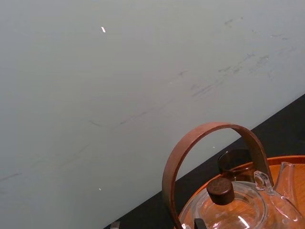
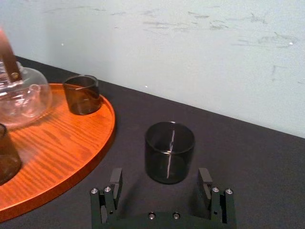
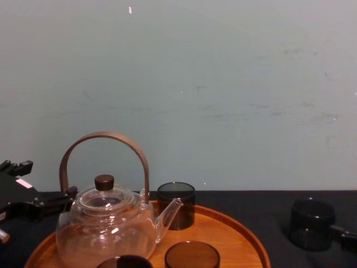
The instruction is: Pick up the glass from the table and place it on the tray.
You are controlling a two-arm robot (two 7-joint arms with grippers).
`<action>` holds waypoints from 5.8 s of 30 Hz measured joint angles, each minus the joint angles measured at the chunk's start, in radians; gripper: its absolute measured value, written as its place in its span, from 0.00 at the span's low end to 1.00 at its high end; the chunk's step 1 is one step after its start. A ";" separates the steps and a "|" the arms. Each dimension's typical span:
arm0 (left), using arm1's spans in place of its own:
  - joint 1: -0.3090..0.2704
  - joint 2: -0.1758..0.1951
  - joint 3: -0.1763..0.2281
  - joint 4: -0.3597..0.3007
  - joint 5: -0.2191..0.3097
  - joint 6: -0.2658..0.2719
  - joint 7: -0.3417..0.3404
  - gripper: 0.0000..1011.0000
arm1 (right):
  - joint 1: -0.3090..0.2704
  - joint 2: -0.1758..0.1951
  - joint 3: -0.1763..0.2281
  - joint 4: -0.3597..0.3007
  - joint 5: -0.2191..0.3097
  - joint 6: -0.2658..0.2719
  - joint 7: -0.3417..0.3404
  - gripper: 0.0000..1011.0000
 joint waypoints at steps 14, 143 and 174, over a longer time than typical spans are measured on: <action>0.000 0.000 0.000 0.000 0.000 0.000 0.000 1.00 | 0.063 -0.027 -0.011 0.071 -0.021 0.010 0.005 0.99; 0.000 0.000 0.000 0.000 0.000 0.000 0.000 1.00 | 0.345 -0.111 -0.098 0.373 -0.070 0.076 0.083 0.89; 0.000 0.000 0.000 0.000 0.000 0.000 0.000 1.00 | 0.313 -0.112 -0.178 0.183 -0.076 0.118 0.095 0.89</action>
